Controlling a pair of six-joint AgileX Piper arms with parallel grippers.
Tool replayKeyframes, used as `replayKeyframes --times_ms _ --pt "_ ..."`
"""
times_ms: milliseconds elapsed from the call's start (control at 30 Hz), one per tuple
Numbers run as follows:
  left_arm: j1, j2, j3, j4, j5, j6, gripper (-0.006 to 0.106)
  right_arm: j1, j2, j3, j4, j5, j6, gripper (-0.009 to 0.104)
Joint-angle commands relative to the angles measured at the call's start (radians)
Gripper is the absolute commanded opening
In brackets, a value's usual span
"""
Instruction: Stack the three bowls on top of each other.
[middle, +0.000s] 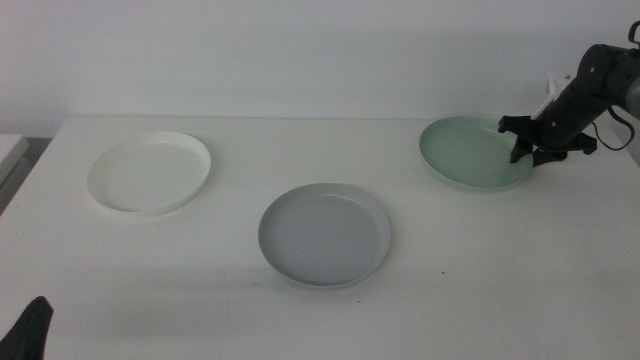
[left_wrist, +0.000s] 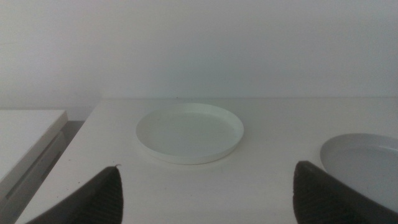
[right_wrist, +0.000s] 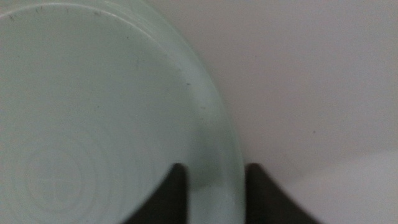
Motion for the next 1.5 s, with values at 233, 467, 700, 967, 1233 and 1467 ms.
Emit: replayKeyframes --times_ms 233,467,700,967,1233,1467 --pt "-0.007 -0.003 0.001 0.001 -0.013 -0.006 0.094 -0.009 -0.05 0.007 -0.106 0.027 -0.012 -0.002" --pt "-0.007 -0.003 0.001 0.001 -0.013 -0.006 0.094 0.009 -0.385 0.403 0.128 -0.212 -0.143 -0.002" --pt "-0.007 -0.003 0.001 0.001 -0.011 -0.006 0.094 0.179 -0.588 0.606 0.223 -0.203 -0.191 -0.002" --pt "-0.007 -0.003 0.001 0.001 -0.011 -0.006 0.094 0.363 -0.561 0.607 0.223 -0.18 -0.187 -0.002" --pt "-0.007 -0.003 0.001 0.001 -0.014 -0.006 0.094 0.443 -0.488 0.607 0.226 -0.204 -0.177 -0.002" --pt "-0.007 -0.003 0.001 0.001 -0.014 -0.006 0.094 0.45 -0.438 0.613 0.234 -0.271 -0.177 -0.002"
